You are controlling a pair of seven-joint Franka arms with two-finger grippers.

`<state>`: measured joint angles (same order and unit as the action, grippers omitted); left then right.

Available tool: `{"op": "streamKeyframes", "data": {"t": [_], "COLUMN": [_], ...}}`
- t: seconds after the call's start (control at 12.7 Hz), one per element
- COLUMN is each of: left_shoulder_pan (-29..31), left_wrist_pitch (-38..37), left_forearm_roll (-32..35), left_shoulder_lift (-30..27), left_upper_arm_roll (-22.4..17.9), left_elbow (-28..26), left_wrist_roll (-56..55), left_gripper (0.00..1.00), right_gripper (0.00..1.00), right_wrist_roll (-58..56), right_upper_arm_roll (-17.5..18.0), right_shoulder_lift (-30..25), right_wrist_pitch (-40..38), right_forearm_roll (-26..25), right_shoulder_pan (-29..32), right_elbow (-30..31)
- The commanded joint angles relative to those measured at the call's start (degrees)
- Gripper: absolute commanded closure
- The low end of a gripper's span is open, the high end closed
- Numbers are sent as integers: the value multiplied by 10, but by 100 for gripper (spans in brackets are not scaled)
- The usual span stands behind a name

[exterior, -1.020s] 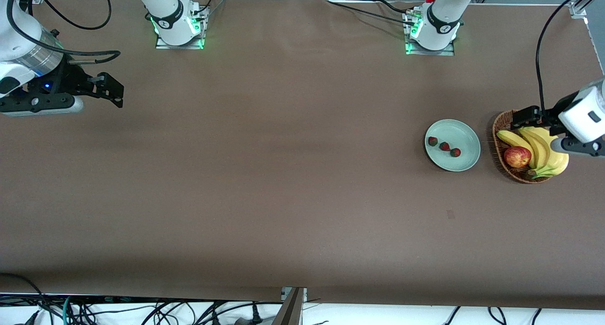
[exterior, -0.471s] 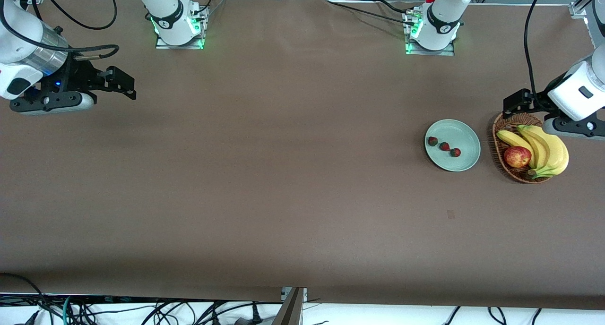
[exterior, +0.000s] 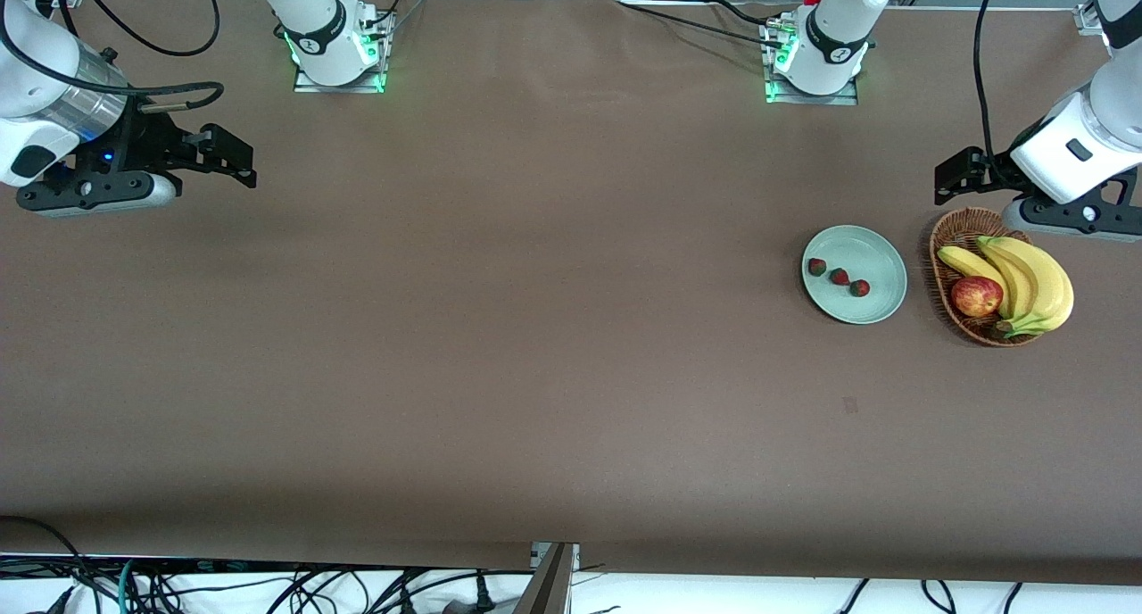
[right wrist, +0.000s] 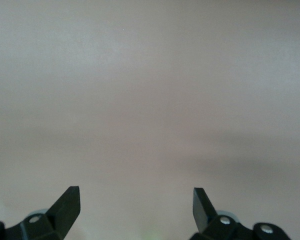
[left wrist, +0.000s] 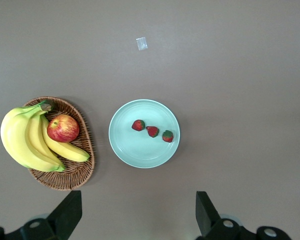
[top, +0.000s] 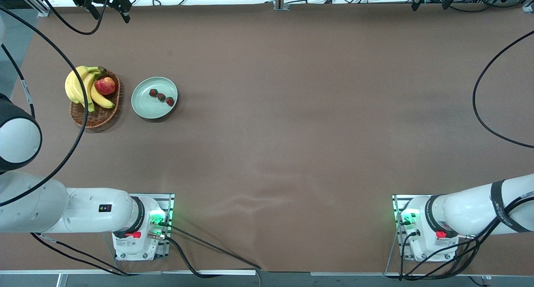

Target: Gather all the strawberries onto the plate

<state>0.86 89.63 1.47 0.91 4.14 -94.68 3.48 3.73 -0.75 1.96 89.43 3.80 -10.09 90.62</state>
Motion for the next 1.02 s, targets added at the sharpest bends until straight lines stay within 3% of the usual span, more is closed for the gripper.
{"op": "streamKeyframes", "data": {"t": [0.0, 0.94], "left_shoulder_pan": [-7, 10], "left_wrist_pitch": [4, 6], "left_forearm_roll": [-28, -37], "left_shoulder_lift": [-19, -20], "left_upper_arm_roll": [-11, -11], "left_elbow": [-15, -11], "left_wrist_roll": [-2, 5], "left_gripper": [0, 0], "right_gripper": [1, 1], "right_wrist_roll": [-5, -6], "right_upper_arm_roll": [1, 2], "right_shoulder_lift": [3, 3], "right_wrist_pitch": [-6, -4], "right_forearm_roll": [3, 4], "right_shoulder_pan": [2, 1], "right_elbow": [-15, -15]}}
